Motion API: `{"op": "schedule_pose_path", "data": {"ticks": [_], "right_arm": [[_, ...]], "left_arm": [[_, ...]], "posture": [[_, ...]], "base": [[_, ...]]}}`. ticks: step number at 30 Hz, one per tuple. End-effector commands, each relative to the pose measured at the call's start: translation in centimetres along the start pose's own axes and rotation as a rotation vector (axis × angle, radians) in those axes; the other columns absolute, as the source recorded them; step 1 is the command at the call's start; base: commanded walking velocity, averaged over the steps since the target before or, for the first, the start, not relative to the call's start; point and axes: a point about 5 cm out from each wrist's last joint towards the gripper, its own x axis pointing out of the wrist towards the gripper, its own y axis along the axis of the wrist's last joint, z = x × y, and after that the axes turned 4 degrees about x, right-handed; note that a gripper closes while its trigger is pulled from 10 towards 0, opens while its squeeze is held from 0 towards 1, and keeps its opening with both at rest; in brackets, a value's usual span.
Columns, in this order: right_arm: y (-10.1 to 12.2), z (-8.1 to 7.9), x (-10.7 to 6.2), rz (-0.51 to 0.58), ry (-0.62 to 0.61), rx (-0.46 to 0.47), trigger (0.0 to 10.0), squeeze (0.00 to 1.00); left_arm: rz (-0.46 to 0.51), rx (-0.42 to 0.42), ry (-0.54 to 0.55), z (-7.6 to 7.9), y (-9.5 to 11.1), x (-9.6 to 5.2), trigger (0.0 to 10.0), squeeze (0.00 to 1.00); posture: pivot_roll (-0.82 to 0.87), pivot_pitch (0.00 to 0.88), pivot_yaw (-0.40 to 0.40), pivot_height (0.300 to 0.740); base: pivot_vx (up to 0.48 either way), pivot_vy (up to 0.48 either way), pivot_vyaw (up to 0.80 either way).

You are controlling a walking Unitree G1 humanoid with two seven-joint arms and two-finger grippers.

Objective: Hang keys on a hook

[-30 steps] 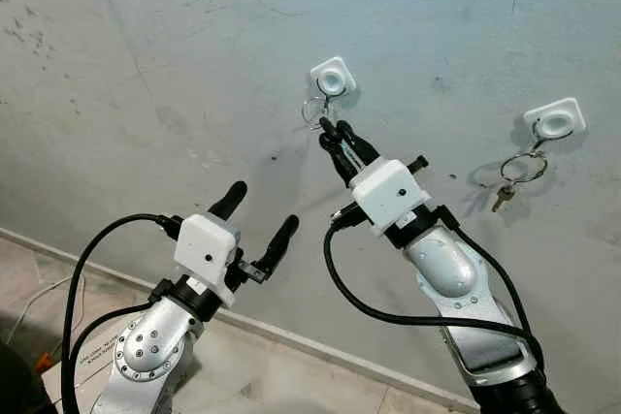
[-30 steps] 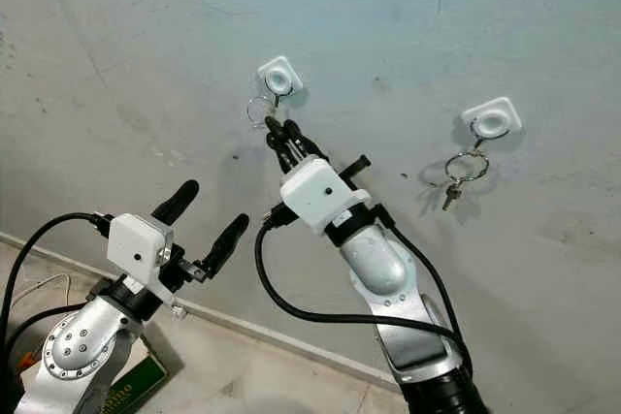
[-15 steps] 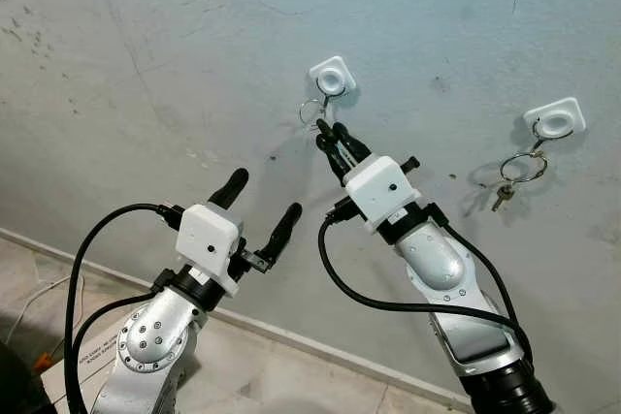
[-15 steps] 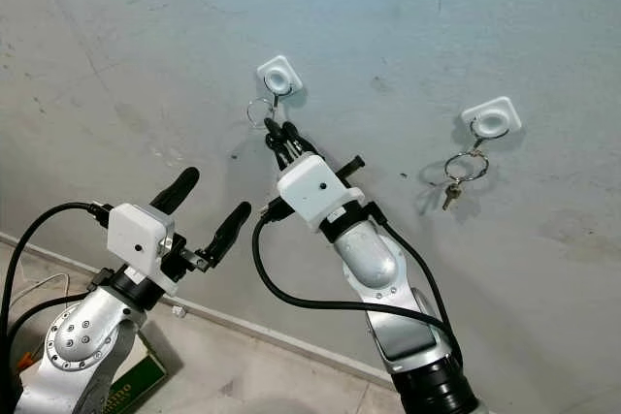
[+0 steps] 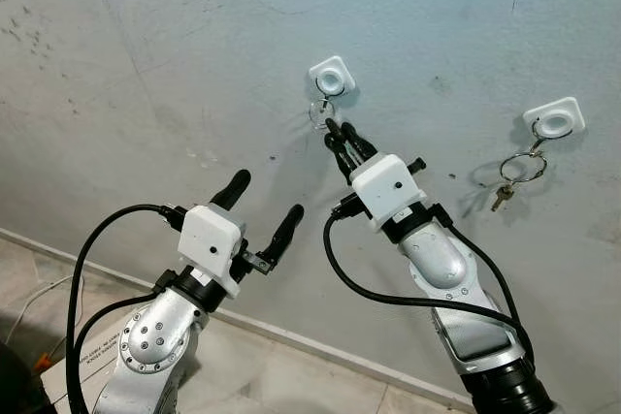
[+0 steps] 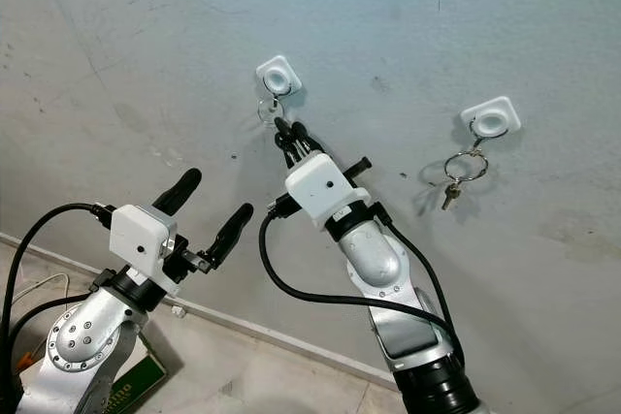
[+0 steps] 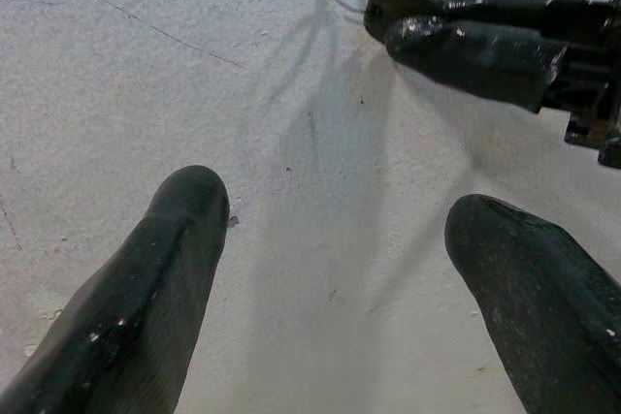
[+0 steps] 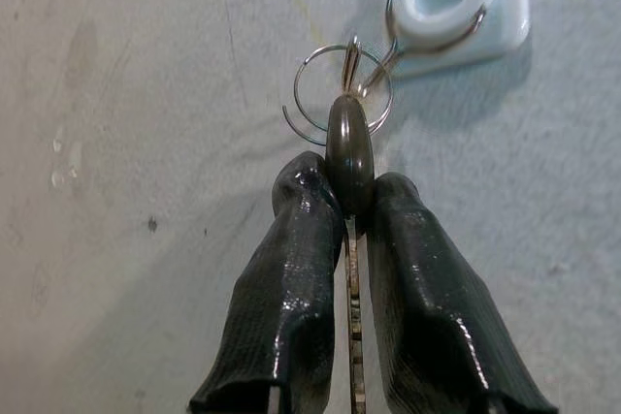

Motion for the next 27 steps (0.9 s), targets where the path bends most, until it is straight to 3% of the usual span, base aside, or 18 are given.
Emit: {"op": "schedule_pose_path", "data": {"ticks": [1, 27], "right_arm": [[-0.2, 0.0, 0.1, -0.016, 0.003, 0.006, 10.0, 0.0], [-2.0, -0.7, -0.7, -0.101, 0.041, -0.003, 10.0, 0.0]], "left_arm": [[-0.003, 0.008, 0.002, 0.0, 0.1, -0.1, 10.0, 0.0], [-0.003, 0.001, -0.002, 0.1, 0.1, 0.0, 10.0, 0.0]], "posture": [[0.03, 0.049, 0.041, 0.74], [0.02, 0.051, 0.042, 0.74]], "base": [[0.0, 0.0, 0.0], [0.0, 0.0, 0.0]]}}
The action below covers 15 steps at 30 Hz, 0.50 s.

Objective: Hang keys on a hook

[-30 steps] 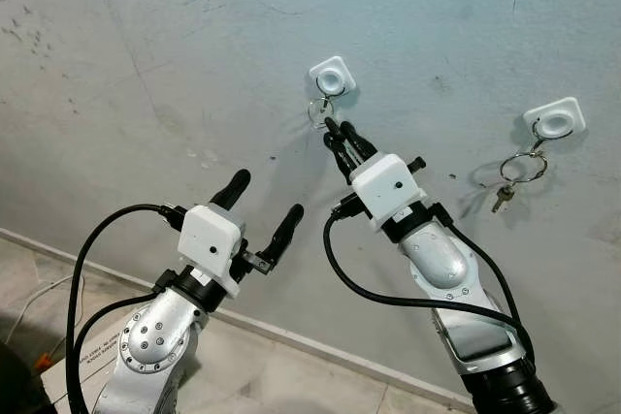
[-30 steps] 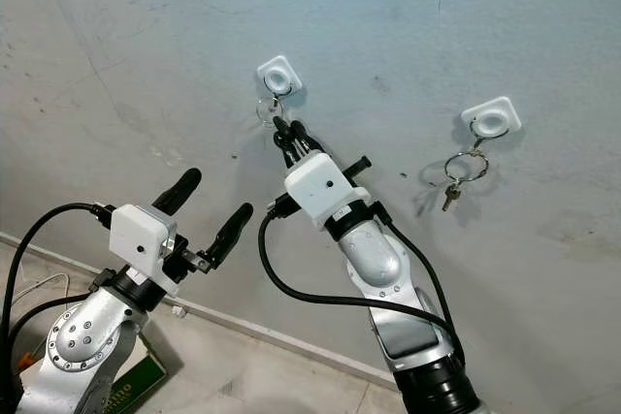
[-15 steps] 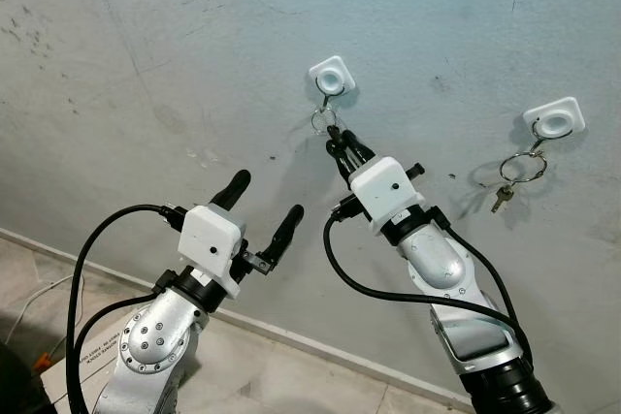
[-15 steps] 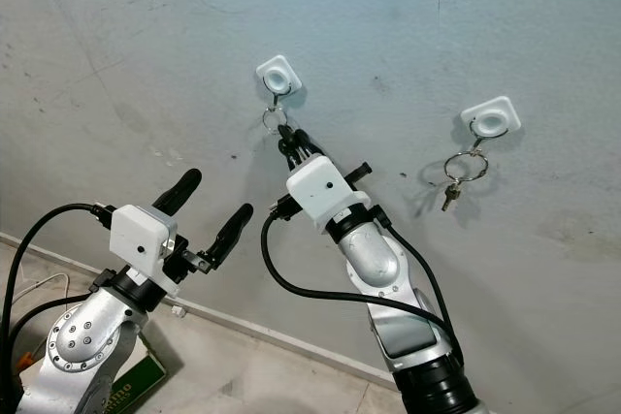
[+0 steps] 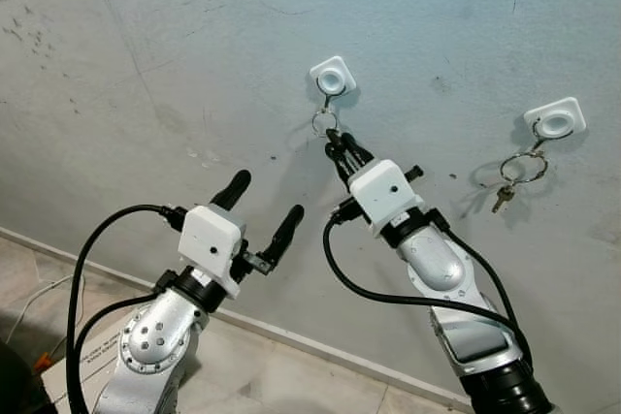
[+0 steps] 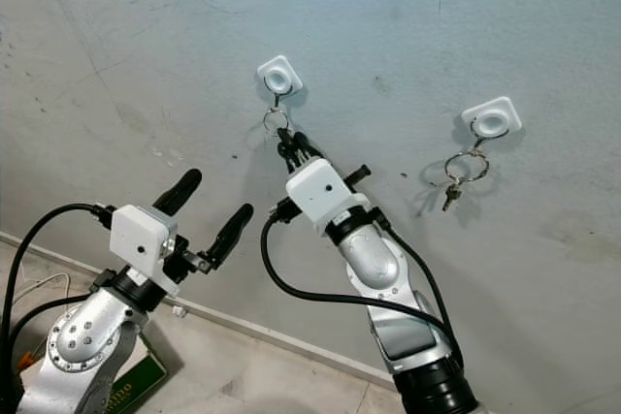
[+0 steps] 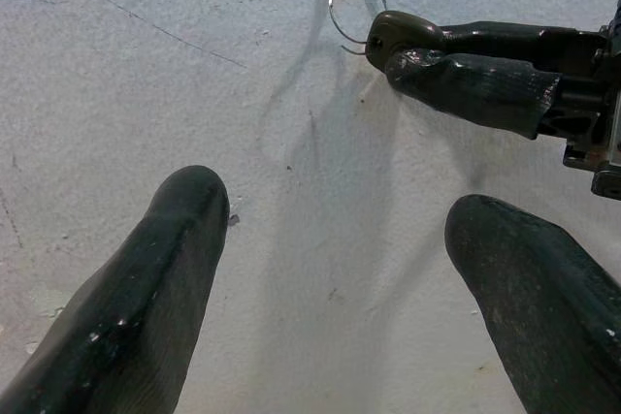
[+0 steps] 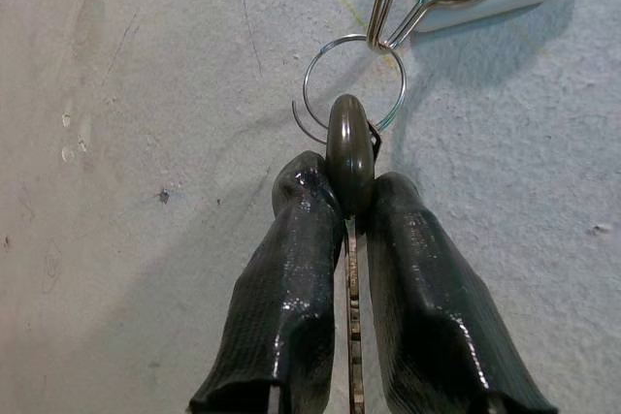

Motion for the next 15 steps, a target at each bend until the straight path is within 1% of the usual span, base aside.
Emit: {"op": "schedule_pose_path", "data": {"ticks": [1, 9, 10, 11, 12, 13, 15], "right_arm": [[-1.28, -0.59, -0.45, -0.061, 0.029, 0.004, 10.0, 0.0], [-1.69, -0.89, -0.68, -0.074, 0.049, -0.008, 10.0, 0.0], [-1.72, -0.98, -0.7, -0.074, 0.055, -0.007, 10.0, 0.02], [-1.74, -1.05, -0.71, -0.074, 0.06, -0.004, 10.0, 0.82], [-1.76, -1.11, -0.72, -0.075, 0.064, 0.001, 10.0, 0.97], [-1.77, -1.14, -0.73, -0.073, 0.066, 0.008, 10.0, 1.0], [-1.74, -1.18, -0.74, -0.069, 0.067, 0.014, 10.0, 1.0]], "left_arm": [[-0.001, 0.004, -0.002, 0.1, 0.09, 0.0, 10.0, 0.0], [0.004, 0.007, -0.009, 0.22, 0.21, 0.19, 10.0, 0.0], [0.003, 0.006, -0.008, 0.21, 0.19, 0.17, 10.0, 0.0], [0.002, 0.006, -0.008, 0.22, 0.18, 0.16, 10.0, 0.0], [0.001, 0.005, -0.008, 0.23, 0.17, 0.15, 10.0, 0.0], [0.001, 0.005, -0.007, 0.23, 0.16, 0.14, 10.0, 0.0], [-0.001, 0.003, -0.006, 0.25, 0.11, 0.11, 10.0, 0.0]], "posture": [[0.02, 0.051, 0.042, 0.74], [0.02, 0.053, 0.043, 0.74], [0.02, 0.053, 0.043, 0.74], [0.02, 0.053, 0.043, 0.74], [0.02, 0.053, 0.043, 0.74], [0.02, 0.053, 0.043, 0.74], [0.02, 0.053, 0.043, 0.74]], "base": [[0.0, 0.0, 0.0], [0.0, 0.0, 0.0], [0.0, 0.0, 0.0], [0.0, 0.0, 0.0], [0.0, 0.0, 0.0], [0.0, 0.0, 0.0], [0.0, 0.0, 0.0]]}}
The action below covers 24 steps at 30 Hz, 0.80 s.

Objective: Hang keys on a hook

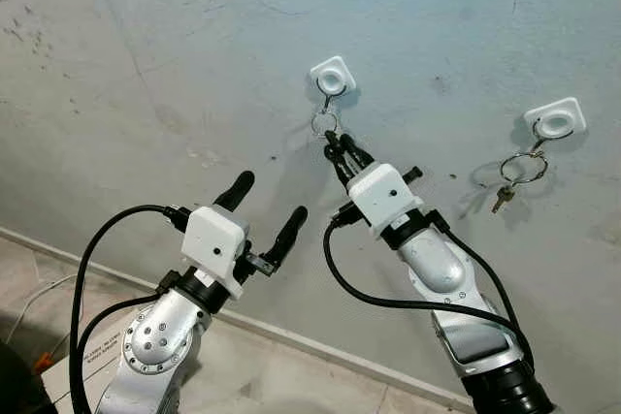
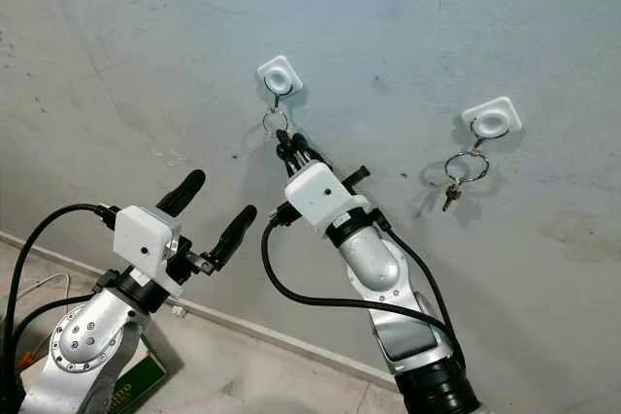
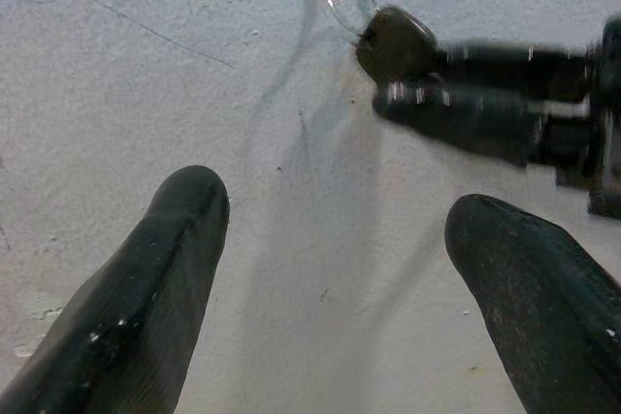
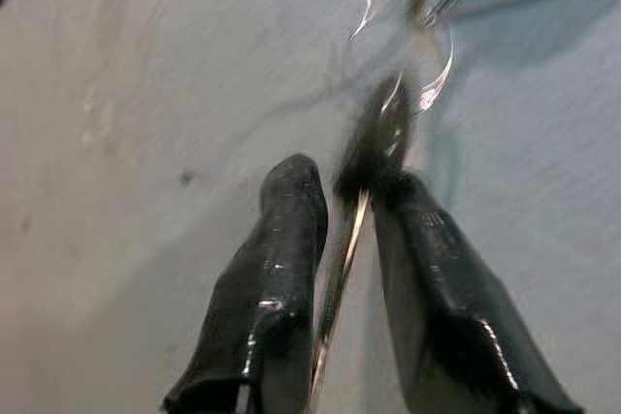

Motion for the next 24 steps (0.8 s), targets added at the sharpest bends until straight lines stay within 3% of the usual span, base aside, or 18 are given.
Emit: {"op": "schedule_pose_path", "data": {"ticks": [1, 15, 24], "right_arm": [[-1.0, -0.6, -0.3, -0.046, 0.028, 0.017, 10.0, 1.0], [-1.4, -0.2, -1.1, -0.059, 0.021, 0.02, 10.0, 1.0], [-2.0, 1.6, -3.8, -0.106, -0.036, 0.02, 10.0, 1.0]], "left_arm": [[-0.003, 0.006, 0.004, 0.0, 0.1, 0.0, 10.0, 0.0], [0.013, 0.01, 0.002, 0.1, 0.4, 0.3, 10.0, 0.0], [0.0, 0.0, 0.015, 0.0, 0.1, 0.0, 10.0, 0.0]], "posture": [[0.02, 0.053, 0.043, 0.74], [0.02, 0.056, 0.041, 0.74], [0.01, 0.06, 0.039, 0.74]], "base": [[0.0, 0.0, 0.0], [0.0, 0.0, 0.0], [0.0, 0.0, 0.0]]}}
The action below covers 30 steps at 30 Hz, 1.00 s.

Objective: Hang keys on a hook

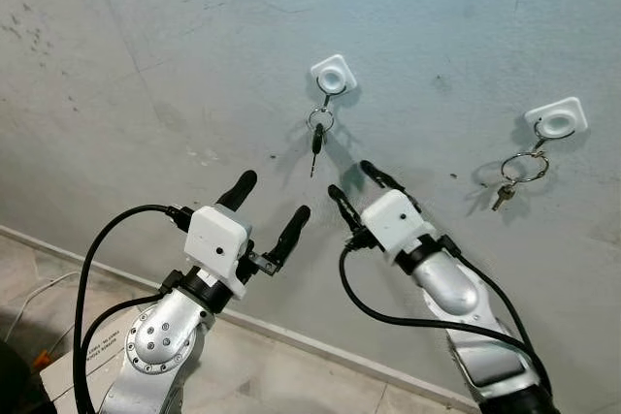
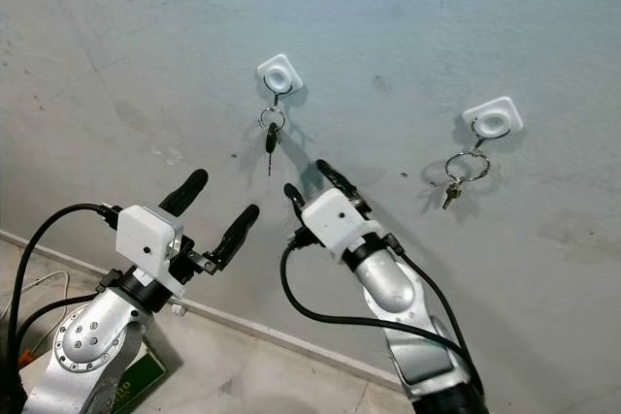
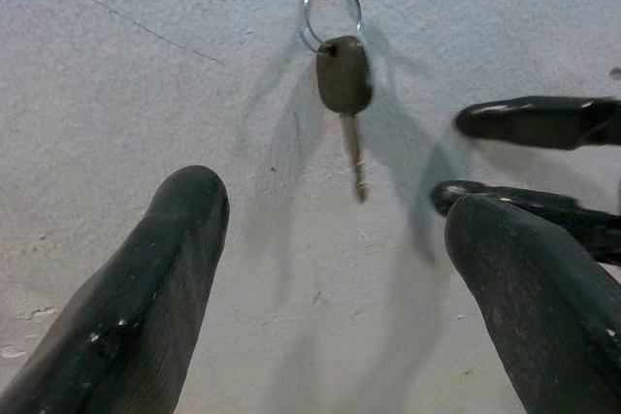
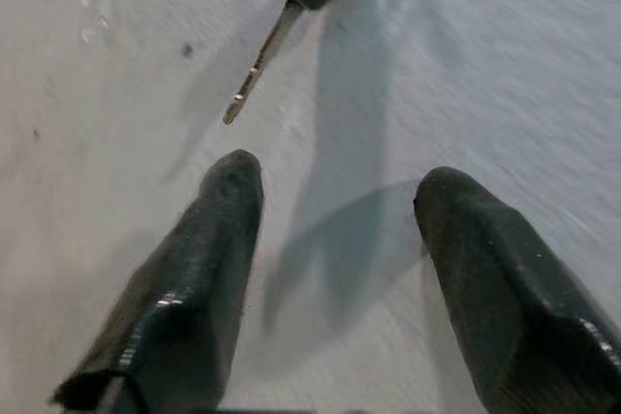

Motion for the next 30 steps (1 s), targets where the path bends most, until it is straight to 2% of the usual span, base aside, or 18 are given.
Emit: {"op": "schedule_pose_path", "data": {"ticks": [1, 3, 4, 5, 10, 16, 18, 20, 21, 26, 28, 29, 30], "right_arm": [[0.3, 0.7, -0.4, 0.006, -0.022, 0.002, 10.0, 1.0], [0.1, 1.1, -1.7, -0.009, -0.032, 0.004, 10.0, 1.0], [0.1, 1.1, -1.7, -0.009, -0.032, 0.004, 10.0, 1.0], [0.1, 1.4, -2.6, -0.011, -0.04, 0.001, 10.0, 1.0], [0.3, 1.6, -3.4, -0.008, -0.05, -0.006, 10.0, 1.0], [1.9, 1.6, -5.4, 0.024, -0.067, -0.051, 10.0, 1.0], [1.9, 1.5, -5.5, 0.024, -0.065, -0.053, 10.0, 1.0], [2.0, 1.5, -6.7, 0.007, -0.084, -0.059, 10.0, 1.0], [2.0, 1.5, -6.7, 0.007, -0.084, -0.059, 10.0, 1.0], [1.4, 1.8, -8.1, -0.045, -0.11, 0.002, 10.0, 1.0], [0.9, 1.8, -8.9, -0.1, -0.145, 0.079, 10.0, 1.0], [0.9, 1.8, -8.9, -0.1, -0.145, 0.079, 10.0, 1.0], [0.2, 1.8, -9.6, -0.155, -0.188, 0.163, 10.0, 1.0]], "left_arm": [[-0.006, 0.009, 0.015, -0.2, 0.0, -0.1, 10.0, 0.0], [-0.006, 0.01, 0.016, -0.3, 0.0, -0.2, 10.0, 0.0], [-0.006, 0.01, 0.016, -0.3, 0.0, -0.2, 10.0, 0.0], [-0.007, 0.011, 0.017, -0.4, 0.0, -0.1, 10.0, 0.0], [-0.007, 0.011, 0.016, -0.4, -0.1, -0.1, 10.0, 0.0], [-0.019, 0.018, 0.021, -0.7, -0.3, -0.3, 10.0, 0.0], [-0.021, 0.019, 0.021, -0.7, -0.4, -0.4, 10.0, 0.0], [-0.043, 0.016, 0.039, -0.9, -0.7, -0.8, 10.0, 0.0], [-0.043, 0.016, 0.039, -0.9, -0.7, -0.8, 10.0, 0.0], [-0.095, 0.015, 0.084, -1.4, -1.6, -1.4, 10.0, 0.0], [-0.13, 0.006, 0.126, -1.8, -2.2, -2.0, 10.0, 0.0], [-0.13, 0.006, 0.126, -1.8, -2.2, -2.0, 10.0, 0.0], [-0.159, 0.003, 0.163, -2.1, -2.6, -2.5, 10.0, 0.0]], "posture": [[0.01, 0.06, 0.039, 0.74], [0.01, 0.059, 0.041, 0.74], [0.01, 0.059, 0.041, 0.74], [0.0, 0.058, 0.044, 0.74], [-0.01, 0.057, 0.049, 0.74], [-0.01, 0.053, 0.053, 0.74], [-0.01, 0.053, 0.053, 0.74], [-0.01, 0.053, 0.054, 0.74], [-0.01, 0.053, 0.054, 0.74], [-0.02, 0.044, 0.056, 0.74], [-0.02, 0.041, 0.055, 0.74], [-0.02, 0.041, 0.055, 0.74], [-0.02, 0.04, 0.054, 0.74]], "base": [[0.0, 0.0, 0.0], [0.0, 0.0, 0.0], [0.0, 0.0, 0.0], [0.0, 0.0, 0.0], [0.0, 0.0, 0.0], [0.0, 0.0, 0.0], [0.0, 0.0, 0.0], [0.0, 0.0, 0.0], [0.0, 0.0, 0.0], [0.0, 0.0, 0.0], [0.0, 0.0, 0.0], [0.0, 0.0, 0.0], [0.0, 0.0, 0.0]]}}
